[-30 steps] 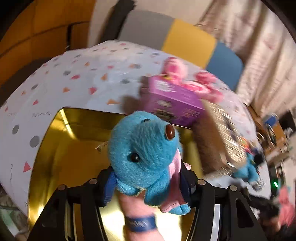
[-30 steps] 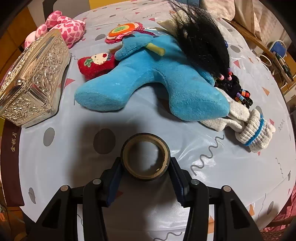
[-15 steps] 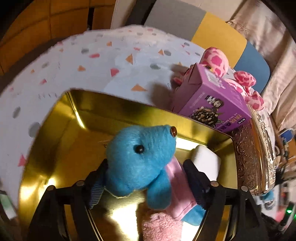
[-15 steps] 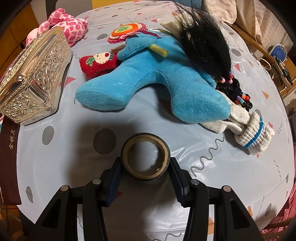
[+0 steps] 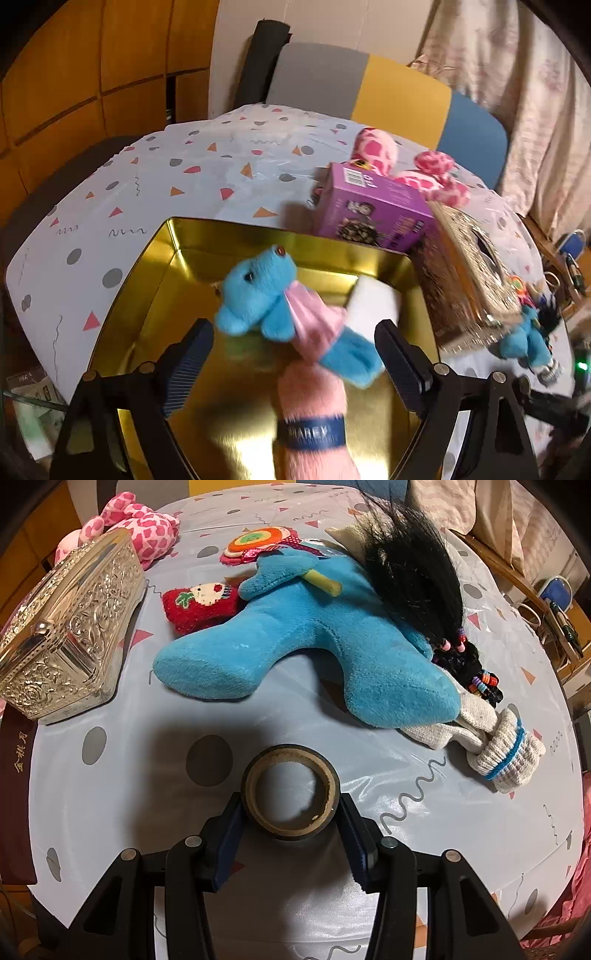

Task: Organize soft objects
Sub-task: 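Lower the blue plush into the gold tray and open the left tool, then carry the tape roll toward the gold tray with the right tool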

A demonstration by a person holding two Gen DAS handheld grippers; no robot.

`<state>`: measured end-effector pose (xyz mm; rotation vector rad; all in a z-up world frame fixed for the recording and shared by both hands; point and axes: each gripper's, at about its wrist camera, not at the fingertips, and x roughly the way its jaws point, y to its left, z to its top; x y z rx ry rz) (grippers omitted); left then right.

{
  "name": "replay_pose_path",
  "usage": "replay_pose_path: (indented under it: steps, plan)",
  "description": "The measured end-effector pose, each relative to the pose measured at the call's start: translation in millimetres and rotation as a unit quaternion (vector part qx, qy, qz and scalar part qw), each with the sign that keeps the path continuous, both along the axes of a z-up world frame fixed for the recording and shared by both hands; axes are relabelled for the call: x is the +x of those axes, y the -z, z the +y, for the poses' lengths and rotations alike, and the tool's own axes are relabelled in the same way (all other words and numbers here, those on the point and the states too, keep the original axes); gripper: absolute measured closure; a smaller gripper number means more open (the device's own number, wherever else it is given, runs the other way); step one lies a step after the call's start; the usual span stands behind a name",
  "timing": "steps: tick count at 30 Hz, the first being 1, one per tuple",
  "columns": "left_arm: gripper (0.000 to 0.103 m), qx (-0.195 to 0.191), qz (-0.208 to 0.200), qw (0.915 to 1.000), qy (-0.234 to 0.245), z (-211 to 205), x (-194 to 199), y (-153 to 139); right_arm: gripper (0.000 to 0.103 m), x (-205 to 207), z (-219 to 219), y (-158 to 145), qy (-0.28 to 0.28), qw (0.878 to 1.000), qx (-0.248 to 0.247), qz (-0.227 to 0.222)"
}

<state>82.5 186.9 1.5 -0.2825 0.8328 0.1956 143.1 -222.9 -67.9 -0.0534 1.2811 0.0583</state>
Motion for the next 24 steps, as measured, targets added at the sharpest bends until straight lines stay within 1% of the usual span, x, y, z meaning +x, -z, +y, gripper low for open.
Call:
replay_pose_path:
  steps: [4, 8, 13, 18, 21, 24]
  plan:
    - [0.013, -0.011, -0.003, 0.9998, 0.013, -8, -15, -2, 0.053, -4, 6, 0, -0.002, 1.000, -0.008, 0.000]
    - [0.013, -0.008, -0.009, 0.9997, 0.019, -13, -28, -4, 0.054, -15, 17, 0, -0.004, 1.000, -0.014, 0.001]
    - [0.013, -0.015, -0.016, 0.9993, 0.030, -19, -40, -6, 0.054, -31, 31, -2, -0.008, 1.000, -0.020, 0.004]
    - [0.013, -0.013, -0.028, 0.9988, 0.038, -23, -49, -12, 0.054, -47, 40, -3, -0.003, 1.000, -0.006, 0.005]
    - [0.013, -0.018, -0.031, 0.9985, 0.041, -22, -53, -13, 0.054, -56, 48, -4, -0.005, 1.000, 0.003, 0.004]
    - [0.013, -0.018, -0.032, 0.9986, 0.038, -19, -56, -13, 0.054, -67, 62, -7, -0.022, 1.000, 0.016, 0.004]
